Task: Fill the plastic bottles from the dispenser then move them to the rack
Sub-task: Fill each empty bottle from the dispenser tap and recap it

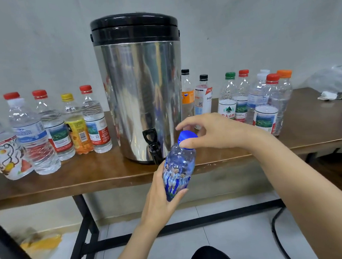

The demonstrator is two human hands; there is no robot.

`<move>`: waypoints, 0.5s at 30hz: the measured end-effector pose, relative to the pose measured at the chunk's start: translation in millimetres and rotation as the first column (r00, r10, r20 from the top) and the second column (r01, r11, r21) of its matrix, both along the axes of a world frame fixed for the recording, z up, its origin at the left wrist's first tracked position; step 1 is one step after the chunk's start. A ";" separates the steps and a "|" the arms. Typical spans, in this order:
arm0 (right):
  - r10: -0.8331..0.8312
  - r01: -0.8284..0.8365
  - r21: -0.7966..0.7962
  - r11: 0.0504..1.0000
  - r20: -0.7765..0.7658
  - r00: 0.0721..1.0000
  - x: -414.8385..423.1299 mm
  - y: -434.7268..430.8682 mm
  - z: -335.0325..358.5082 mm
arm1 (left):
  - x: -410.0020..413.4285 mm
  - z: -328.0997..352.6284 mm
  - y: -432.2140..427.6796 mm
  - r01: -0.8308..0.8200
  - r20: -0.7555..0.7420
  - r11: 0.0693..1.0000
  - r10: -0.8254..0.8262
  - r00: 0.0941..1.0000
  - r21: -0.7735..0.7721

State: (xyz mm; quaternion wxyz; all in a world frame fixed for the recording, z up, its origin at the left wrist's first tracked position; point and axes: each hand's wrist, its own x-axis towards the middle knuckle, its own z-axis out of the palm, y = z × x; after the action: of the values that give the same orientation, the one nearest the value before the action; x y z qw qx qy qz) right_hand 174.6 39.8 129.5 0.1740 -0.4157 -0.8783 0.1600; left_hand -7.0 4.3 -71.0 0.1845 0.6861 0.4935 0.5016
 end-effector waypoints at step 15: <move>-0.303 0.308 -0.013 0.951 -0.231 0.925 -6.5 59.5 -85.5 | -4.6 -49.0 -30.1 0.002 0.271 0.954 0.084 0.959 -0.301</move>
State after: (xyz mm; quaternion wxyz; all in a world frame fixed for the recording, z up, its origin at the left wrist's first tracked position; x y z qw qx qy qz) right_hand 168.1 99.4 44.0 0.3021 -0.5240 -0.7785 0.1676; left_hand -11.6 -25.9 -120.0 0.3436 0.5617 0.5466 0.5173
